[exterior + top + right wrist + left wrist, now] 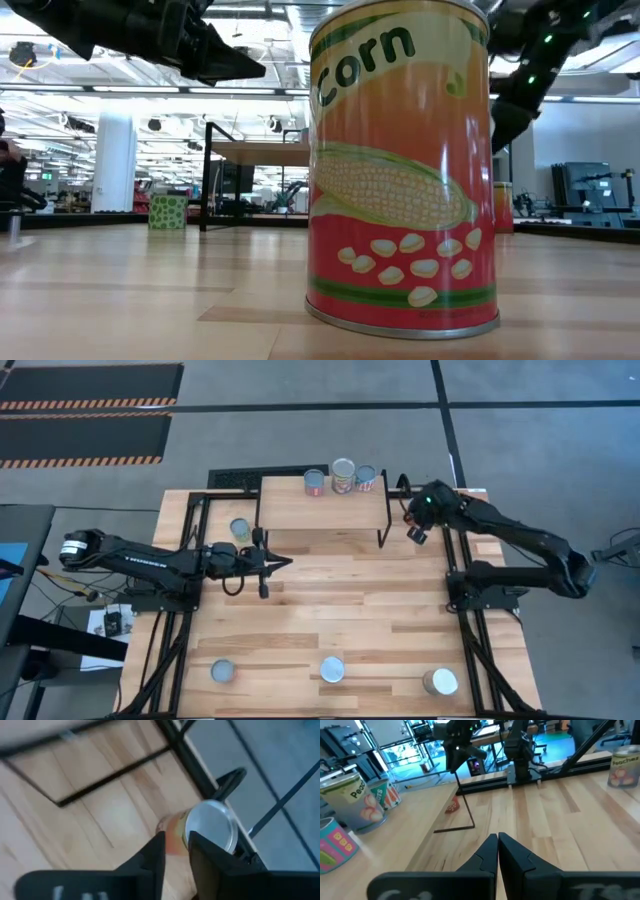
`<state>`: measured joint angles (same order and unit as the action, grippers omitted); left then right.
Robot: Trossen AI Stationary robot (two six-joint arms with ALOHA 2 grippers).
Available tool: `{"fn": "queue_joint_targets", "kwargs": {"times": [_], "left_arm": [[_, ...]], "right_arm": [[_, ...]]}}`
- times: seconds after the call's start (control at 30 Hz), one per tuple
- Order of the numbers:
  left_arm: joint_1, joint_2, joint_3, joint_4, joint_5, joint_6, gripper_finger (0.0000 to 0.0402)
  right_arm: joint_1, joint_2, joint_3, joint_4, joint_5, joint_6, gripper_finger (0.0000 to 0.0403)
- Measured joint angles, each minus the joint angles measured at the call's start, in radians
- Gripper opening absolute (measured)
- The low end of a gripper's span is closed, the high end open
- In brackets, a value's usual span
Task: Pick and place cans onto a shelf
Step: Put the top big canned corn on the shelf
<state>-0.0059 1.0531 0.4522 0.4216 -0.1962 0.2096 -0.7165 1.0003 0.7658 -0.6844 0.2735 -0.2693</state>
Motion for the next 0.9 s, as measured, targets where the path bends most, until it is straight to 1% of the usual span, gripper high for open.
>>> {"fn": "queue_joint_targets", "kwargs": {"times": [0.13, 0.23, 0.33, 0.43, 0.6, 0.7, 0.83, 0.9], "left_arm": [[0.0, 0.0, 0.0, -0.009, 0.0, 0.011, 0.0003], [0.0, 0.0, 0.0, -0.019, -0.012, 0.015, 0.0003], [0.0, 0.0, 0.0, -0.025, -0.025, 0.015, 0.0003], [0.0, 0.0, 0.0, -0.028, -0.026, 0.015, 0.0003], [0.0, 0.0, 0.0, -0.033, -0.026, 0.015, 0.0003], [0.0, 0.0, 0.0, -0.037, -0.026, 0.014, 0.0003], [0.0, 0.0, 0.0, -0.036, -0.026, 0.014, 0.0003], [0.0, 0.0, 0.0, -0.036, -0.026, 0.014, 0.0003]], "right_arm": [[-0.068, 0.098, 0.0, 0.03, -0.018, -0.052, 0.0139], [-0.09, 0.16, 0.0, 0.045, -0.018, -0.076, 0.0154], [-0.101, 0.209, 0.0, 0.049, -0.018, -0.083, 0.0158], [-0.116, 0.25, 0.0, 0.082, -0.013, -0.084, 0.0153], [-0.133, 0.287, 0.003, 0.131, 0.007, -0.105, 0.012], [-0.139, 0.292, 0.004, 0.138, 0.013, -0.11, 0.0085], [-0.144, 0.289, 0.003, 0.141, 0.025, -0.134, 0.0023], [-0.148, 0.281, 0.002, 0.142, 0.019, -0.144, 0.0009]]}}
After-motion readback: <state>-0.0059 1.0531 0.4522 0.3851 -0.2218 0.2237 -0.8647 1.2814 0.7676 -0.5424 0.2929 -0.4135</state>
